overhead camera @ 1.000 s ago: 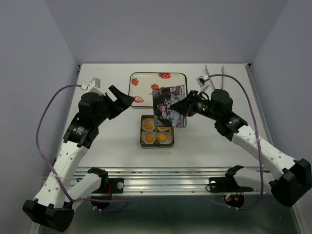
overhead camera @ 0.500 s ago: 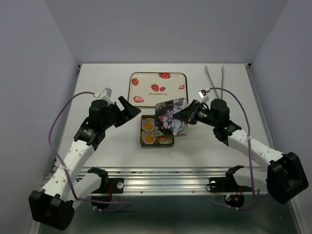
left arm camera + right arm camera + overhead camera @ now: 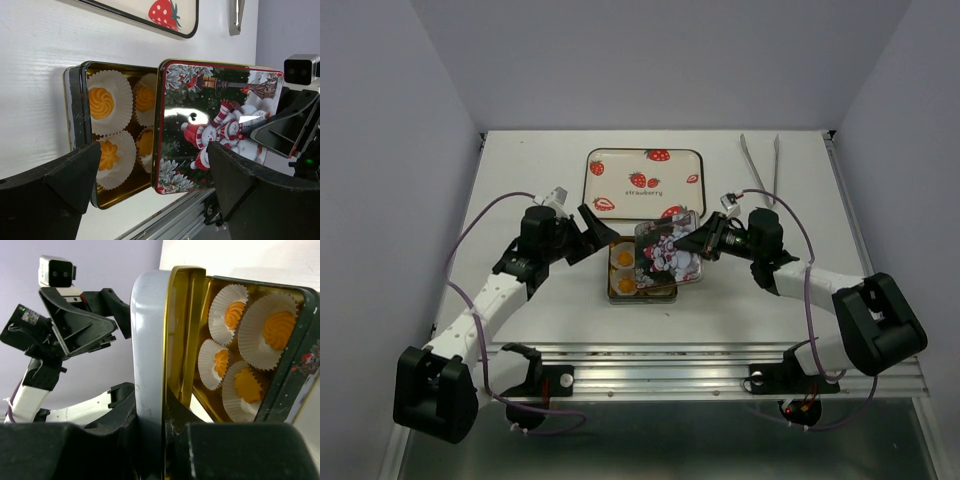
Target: Pack the cookies
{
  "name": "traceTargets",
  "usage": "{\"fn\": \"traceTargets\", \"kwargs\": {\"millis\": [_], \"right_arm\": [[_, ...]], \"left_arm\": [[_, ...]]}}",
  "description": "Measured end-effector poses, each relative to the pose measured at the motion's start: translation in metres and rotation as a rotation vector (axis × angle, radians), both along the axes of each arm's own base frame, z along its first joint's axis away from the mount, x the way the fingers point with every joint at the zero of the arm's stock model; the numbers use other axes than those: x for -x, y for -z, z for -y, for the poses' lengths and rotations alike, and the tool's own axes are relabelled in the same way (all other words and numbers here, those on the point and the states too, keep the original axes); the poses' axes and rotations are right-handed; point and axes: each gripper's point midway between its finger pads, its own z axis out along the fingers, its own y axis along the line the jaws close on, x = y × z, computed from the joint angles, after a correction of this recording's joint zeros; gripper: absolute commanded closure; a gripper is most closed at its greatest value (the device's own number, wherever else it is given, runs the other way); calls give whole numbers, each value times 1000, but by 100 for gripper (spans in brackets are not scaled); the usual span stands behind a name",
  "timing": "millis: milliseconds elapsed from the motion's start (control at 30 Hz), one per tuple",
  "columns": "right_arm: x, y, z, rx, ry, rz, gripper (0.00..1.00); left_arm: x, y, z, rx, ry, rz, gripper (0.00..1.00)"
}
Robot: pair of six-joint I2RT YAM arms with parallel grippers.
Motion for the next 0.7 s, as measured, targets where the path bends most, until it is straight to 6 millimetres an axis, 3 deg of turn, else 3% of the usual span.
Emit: {"fn": "traceTargets", "kwargs": {"millis": [133, 367, 700], "right_arm": [[2, -1, -1, -19, -20, 30, 93], [10, 27, 4, -47, -27, -52, 92], [-2, 35, 7, -89, -24, -59, 87]], "left_arm": [[1, 5, 1, 3, 12, 6, 1], [0, 22, 3, -10, 23, -20, 1], [-1, 40, 4, -20, 32, -52, 1]]}}
